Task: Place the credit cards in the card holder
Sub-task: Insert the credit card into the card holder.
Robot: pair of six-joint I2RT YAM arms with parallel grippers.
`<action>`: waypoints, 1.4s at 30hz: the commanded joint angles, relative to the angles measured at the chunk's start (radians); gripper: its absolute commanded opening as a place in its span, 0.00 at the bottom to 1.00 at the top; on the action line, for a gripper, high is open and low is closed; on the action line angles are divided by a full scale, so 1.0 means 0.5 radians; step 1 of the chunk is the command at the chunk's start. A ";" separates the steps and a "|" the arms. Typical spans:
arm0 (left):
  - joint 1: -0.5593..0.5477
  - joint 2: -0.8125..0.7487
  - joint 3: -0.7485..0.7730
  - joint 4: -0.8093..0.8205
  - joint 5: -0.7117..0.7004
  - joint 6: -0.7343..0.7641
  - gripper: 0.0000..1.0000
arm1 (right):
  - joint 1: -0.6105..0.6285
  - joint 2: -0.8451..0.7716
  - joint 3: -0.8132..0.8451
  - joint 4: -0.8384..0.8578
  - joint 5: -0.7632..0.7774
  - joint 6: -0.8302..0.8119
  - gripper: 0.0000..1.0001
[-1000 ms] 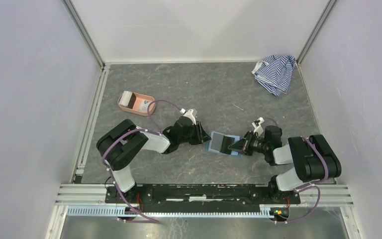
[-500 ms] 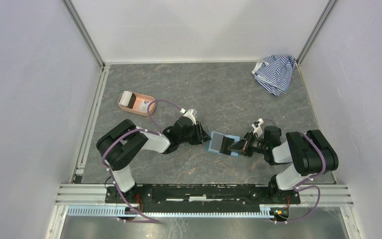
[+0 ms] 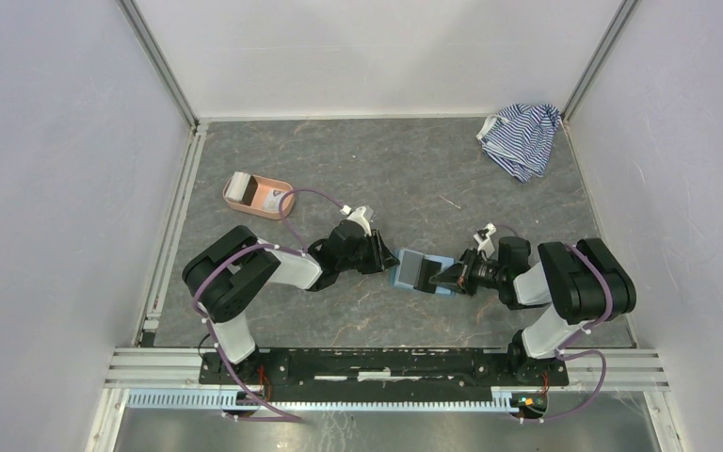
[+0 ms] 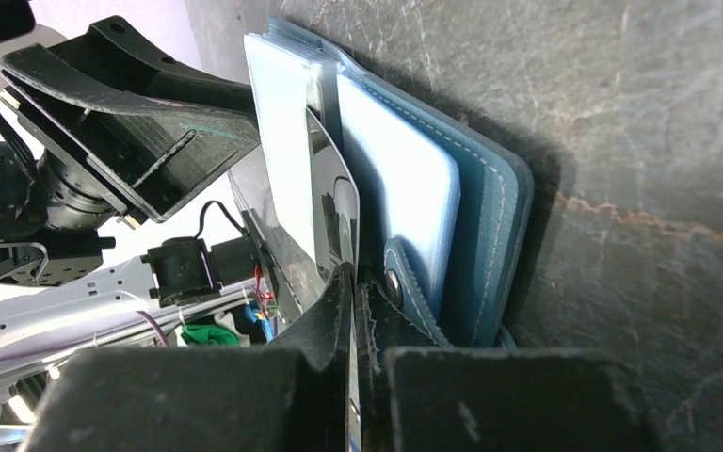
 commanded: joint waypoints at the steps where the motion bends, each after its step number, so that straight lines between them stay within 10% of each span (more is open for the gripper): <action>1: -0.017 0.093 -0.065 -0.345 0.042 0.037 0.38 | 0.016 0.056 0.040 -0.060 0.116 -0.115 0.00; 42: -0.030 0.075 -0.084 -0.250 0.135 0.037 0.43 | 0.245 0.320 0.377 0.023 -0.037 -0.185 0.08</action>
